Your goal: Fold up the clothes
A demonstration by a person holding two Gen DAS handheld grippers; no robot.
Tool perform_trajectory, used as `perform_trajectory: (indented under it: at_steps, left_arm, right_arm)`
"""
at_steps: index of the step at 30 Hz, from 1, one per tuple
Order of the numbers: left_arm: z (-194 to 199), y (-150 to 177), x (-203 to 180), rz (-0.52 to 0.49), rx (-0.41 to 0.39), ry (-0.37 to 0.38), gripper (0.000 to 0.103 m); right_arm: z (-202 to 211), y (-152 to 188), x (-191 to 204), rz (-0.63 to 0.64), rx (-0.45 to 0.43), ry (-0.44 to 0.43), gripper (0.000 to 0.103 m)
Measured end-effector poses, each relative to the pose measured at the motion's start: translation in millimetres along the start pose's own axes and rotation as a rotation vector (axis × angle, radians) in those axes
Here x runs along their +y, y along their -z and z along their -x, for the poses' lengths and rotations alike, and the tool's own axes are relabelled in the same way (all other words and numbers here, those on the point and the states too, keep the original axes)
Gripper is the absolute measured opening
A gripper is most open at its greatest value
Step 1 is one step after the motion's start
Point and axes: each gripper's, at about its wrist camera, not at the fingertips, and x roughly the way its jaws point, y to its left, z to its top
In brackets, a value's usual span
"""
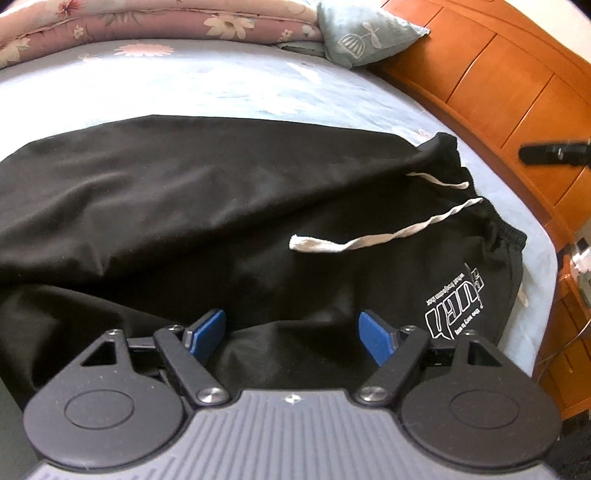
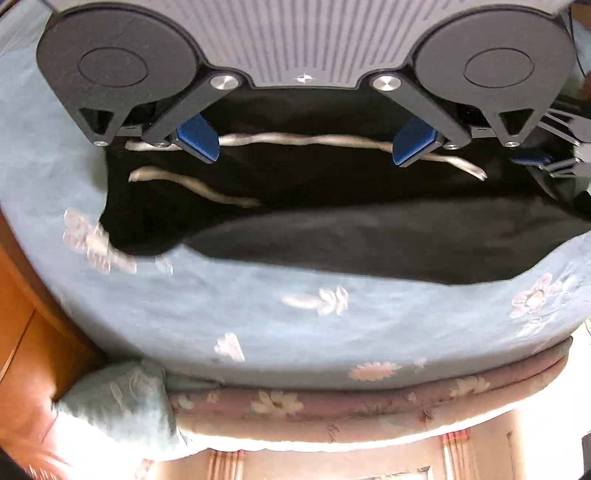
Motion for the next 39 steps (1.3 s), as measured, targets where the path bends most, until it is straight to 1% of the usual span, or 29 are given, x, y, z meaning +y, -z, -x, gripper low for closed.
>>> perform_trajectory:
  at_steps: [1, 3, 4, 6, 8, 9, 10, 11, 15, 16, 19, 21, 25, 27, 28, 30, 31, 32, 35, 39]
  left_arm:
    - [0, 0, 1, 0.007, -0.005, 0.003, 0.08]
    - [3, 0, 2, 0.034, -0.014, 0.0, 0.08]
    - [4, 0, 2, 0.047, -0.019, -0.001, 0.08]
    - [8, 0, 2, 0.064, -0.023, -0.018, 0.08]
    - [14, -2, -1, 0.073, -0.024, -0.043, 0.08]
    - [17, -3, -3, 0.072, -0.026, -0.056, 0.08]
    - [20, -4, -7, 0.065, -0.033, -0.064, 0.08]
    - [24, -5, -10, 0.059, -0.041, -0.07, 0.08]
    - [36, -7, -21, 0.058, -0.073, -0.06, 0.08]
    - [36, -7, -24, 0.062, -0.074, -0.068, 0.08]
    - [31, -8, -34, 0.08, -0.063, -0.127, 0.08]
    - [27, -7, -39, 0.102, -0.045, -0.164, 0.08]
    - [22, -4, -49, 0.123, -0.021, -0.213, 0.08]
    - [18, -4, -54, 0.142, -0.017, -0.252, 0.08]
    - [17, -4, -56, 0.155, -0.016, -0.266, 0.08]
    - [14, -4, -60, 0.176, -0.015, -0.297, 0.08]
    - [13, -5, -62, 0.185, -0.014, -0.313, 0.08]
    - [12, -6, -64, 0.193, -0.012, -0.33, 0.08]
    - [9, -8, -68, 0.217, -0.003, -0.361, 0.08]
    - [9, -12, -74, 0.229, 0.009, -0.396, 0.08]
  right_arm:
    - [5, -7, 6, 0.023, -0.009, 0.014, 0.102]
    - [14, -15, 17, 0.115, -0.047, 0.041, 0.102]
    - [19, -19, 23, 0.165, -0.067, 0.054, 0.1]
    - [20, -25, 36, 0.281, -0.082, 0.068, 0.092]
    - [12, -29, 47, 0.393, -0.081, 0.06, 0.083]
    - [6, -31, 51, 0.444, -0.079, 0.05, 0.081]
    - [-1, -31, 55, 0.485, -0.074, 0.034, 0.075]
    - [-9, -31, 58, 0.522, -0.068, 0.016, 0.073]
    - [-38, -32, 69, 0.671, -0.043, -0.06, 0.073]
    - [-46, -32, 72, 0.709, -0.037, -0.079, 0.073]
    - [-68, -33, 81, 0.82, -0.018, -0.136, 0.072]
    - [-85, -31, 83, 0.898, -0.004, -0.172, 0.066]
    - [-113, -25, 82, 1.029, 0.018, -0.244, 0.051]
    - [-126, -22, 82, 1.094, 0.028, -0.281, 0.05]
    - [-132, -20, 81, 1.118, 0.031, -0.294, 0.049]
    - [-141, -15, 79, 1.16, 0.034, -0.317, 0.04]
    - [-146, -13, 78, 1.18, 0.035, -0.329, 0.022]
    - [-148, -13, 77, 1.188, 0.034, -0.334, 0.014]
    - [-145, -24, 68, 1.158, 0.014, -0.387, 0.011]
    - [-146, -52, 52, 1.094, -0.039, -0.407, 0.009]
